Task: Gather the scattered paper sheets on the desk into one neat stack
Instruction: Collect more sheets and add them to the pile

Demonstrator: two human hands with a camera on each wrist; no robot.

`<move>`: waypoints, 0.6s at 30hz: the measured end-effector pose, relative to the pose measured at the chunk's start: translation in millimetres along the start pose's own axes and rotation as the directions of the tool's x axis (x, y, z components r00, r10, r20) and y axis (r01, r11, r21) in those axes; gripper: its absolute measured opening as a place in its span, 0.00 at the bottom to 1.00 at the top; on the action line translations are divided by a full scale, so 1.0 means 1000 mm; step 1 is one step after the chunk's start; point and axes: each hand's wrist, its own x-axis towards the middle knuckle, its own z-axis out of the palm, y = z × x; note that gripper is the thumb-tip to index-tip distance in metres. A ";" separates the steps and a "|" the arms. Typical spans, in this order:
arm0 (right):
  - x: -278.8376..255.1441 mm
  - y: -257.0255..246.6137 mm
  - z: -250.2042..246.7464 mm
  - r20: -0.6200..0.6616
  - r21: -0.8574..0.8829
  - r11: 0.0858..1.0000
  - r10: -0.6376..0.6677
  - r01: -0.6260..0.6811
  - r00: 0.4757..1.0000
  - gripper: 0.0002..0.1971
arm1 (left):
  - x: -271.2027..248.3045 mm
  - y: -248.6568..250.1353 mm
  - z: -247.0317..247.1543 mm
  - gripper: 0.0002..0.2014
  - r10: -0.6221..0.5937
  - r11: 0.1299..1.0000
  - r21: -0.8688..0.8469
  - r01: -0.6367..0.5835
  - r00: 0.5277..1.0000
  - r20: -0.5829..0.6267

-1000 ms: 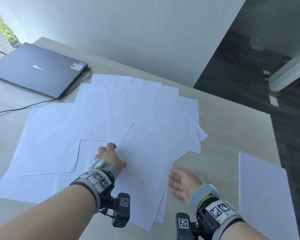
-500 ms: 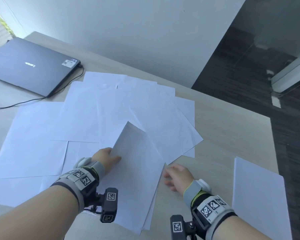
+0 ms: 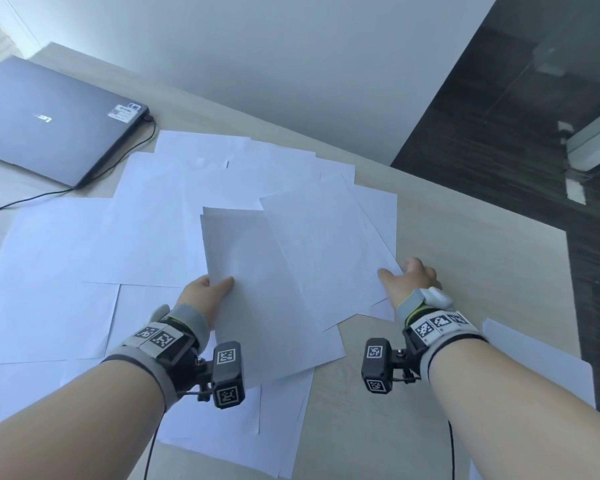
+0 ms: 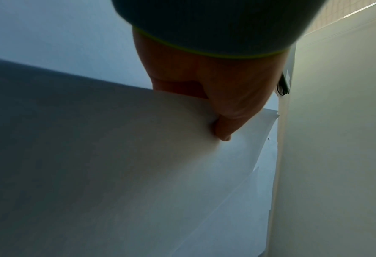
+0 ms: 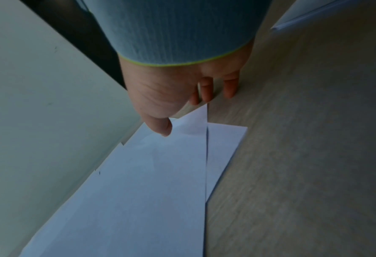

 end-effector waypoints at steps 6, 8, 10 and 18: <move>0.007 -0.022 0.008 0.015 -0.058 0.992 0.114 -0.113 0.993 0.42 | 0.009 0.000 0.008 0.08 -0.095 0.996 0.012 0.094 0.993 0.067; 0.009 -0.027 0.011 0.032 -0.028 0.986 0.166 -0.165 0.986 0.41 | 0.010 0.000 0.007 0.07 -0.114 0.993 -0.030 0.117 0.989 0.090; 0.012 -0.031 0.012 0.052 -0.001 0.976 0.217 -0.217 0.975 0.39 | 0.010 0.001 0.007 0.06 -0.118 0.992 -0.037 0.122 0.988 0.095; 0.003 -0.037 0.002 0.141 -0.015 0.974 0.227 -0.227 0.964 0.22 | 0.009 0.002 0.008 0.07 -0.110 0.994 -0.012 0.111 0.990 0.087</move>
